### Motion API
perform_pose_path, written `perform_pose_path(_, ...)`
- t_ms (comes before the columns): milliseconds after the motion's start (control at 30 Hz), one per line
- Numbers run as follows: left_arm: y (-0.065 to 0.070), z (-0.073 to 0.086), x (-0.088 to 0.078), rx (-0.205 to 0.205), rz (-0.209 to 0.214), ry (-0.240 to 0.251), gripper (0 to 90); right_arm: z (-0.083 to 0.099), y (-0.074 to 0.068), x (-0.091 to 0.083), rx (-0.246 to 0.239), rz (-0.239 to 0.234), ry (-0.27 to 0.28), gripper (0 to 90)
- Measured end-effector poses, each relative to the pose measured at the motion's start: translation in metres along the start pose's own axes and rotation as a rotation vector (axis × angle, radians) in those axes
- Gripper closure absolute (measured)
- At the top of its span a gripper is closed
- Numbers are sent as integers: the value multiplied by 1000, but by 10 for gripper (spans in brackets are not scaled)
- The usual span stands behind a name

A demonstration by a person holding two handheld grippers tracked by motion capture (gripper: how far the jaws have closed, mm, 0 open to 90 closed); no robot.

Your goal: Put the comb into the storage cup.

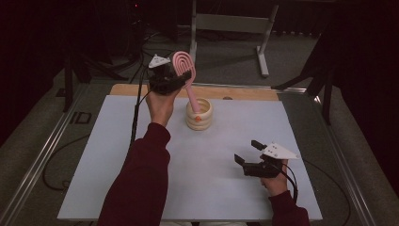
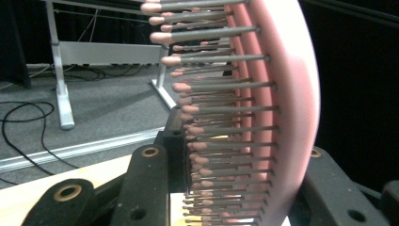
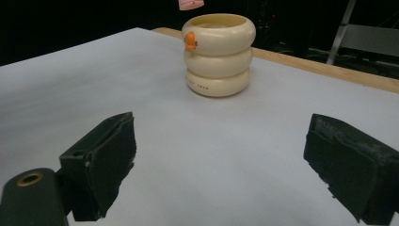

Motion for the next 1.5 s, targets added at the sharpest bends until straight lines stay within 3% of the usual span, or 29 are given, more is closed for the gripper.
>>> perform_pose_path(433, -3, -6, 5, 6, -17, 20, 643, 0, 0, -1, 4, -4, 1, 96)
perform_pose_path(1500, -7, 2, 23, 17, -57, 24, 643, -1, 0, -1, 9, -7, 10, 96)
Point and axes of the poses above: each handheld gripper's, and its own axes: x roughly forward along the jaws, z roughly out of its underside, y roughly to its right, the point moved 6 cm from there along x, roughly forward along the jaws, and after that the axes turned 11 degrees about z, right-handed, at the moved point
